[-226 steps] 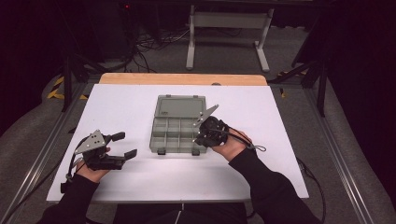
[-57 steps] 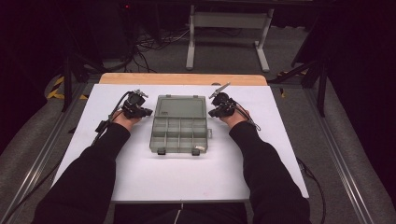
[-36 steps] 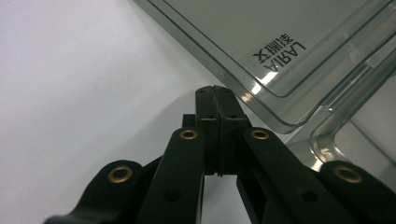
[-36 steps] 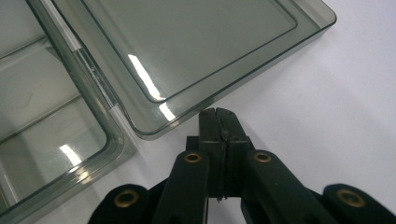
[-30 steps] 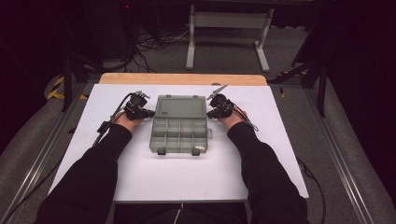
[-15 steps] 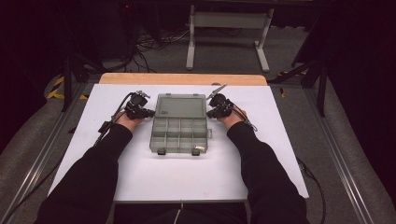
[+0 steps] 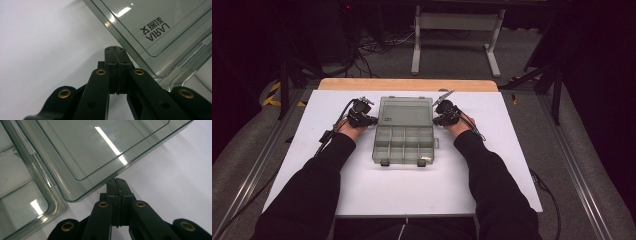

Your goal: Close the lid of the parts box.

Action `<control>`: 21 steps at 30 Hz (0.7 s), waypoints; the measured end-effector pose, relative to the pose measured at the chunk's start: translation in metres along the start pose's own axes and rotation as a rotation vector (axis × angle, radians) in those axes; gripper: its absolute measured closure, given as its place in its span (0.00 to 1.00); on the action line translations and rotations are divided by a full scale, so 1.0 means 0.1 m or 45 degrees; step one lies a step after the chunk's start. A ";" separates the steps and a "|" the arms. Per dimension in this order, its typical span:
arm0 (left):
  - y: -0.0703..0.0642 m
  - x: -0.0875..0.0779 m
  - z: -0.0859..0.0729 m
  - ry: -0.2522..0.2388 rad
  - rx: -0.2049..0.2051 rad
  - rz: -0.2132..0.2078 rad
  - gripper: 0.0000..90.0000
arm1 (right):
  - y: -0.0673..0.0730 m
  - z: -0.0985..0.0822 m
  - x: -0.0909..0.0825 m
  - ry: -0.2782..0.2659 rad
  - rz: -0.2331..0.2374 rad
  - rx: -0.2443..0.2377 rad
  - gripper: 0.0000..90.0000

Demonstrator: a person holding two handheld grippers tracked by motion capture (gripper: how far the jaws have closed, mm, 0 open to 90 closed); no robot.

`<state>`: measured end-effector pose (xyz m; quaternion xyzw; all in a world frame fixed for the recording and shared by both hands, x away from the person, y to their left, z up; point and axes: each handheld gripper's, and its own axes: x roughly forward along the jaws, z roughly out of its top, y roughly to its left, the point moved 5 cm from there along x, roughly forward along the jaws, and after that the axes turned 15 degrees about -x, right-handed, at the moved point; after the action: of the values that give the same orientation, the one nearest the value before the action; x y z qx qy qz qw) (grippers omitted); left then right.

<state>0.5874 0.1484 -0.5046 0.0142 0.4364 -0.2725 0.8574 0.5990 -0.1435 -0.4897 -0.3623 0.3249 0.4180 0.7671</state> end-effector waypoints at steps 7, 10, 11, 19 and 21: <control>0.01 -0.02 0.02 -0.022 -0.032 -0.028 1.00 | -0.02 0.01 -0.02 -0.020 -0.025 0.011 1.00; 0.00 -0.02 0.03 -0.039 -0.025 -0.017 1.00 | -0.03 0.02 -0.03 -0.030 -0.037 0.009 1.00; 0.00 -0.03 0.03 -0.041 -0.029 -0.020 1.00 | -0.03 0.02 -0.04 -0.033 -0.041 0.010 1.00; -0.01 -0.07 0.06 -0.078 -0.016 -0.004 1.00 | -0.05 0.05 -0.10 -0.068 -0.074 0.009 1.00; -0.02 -0.08 0.06 -0.082 -0.026 -0.005 1.00 | -0.06 0.05 -0.12 -0.079 -0.081 0.010 1.00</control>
<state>0.5872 0.1489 -0.4950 -0.0041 0.4115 -0.2699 0.8705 0.6000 -0.1460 -0.4759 -0.3564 0.2909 0.4031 0.7911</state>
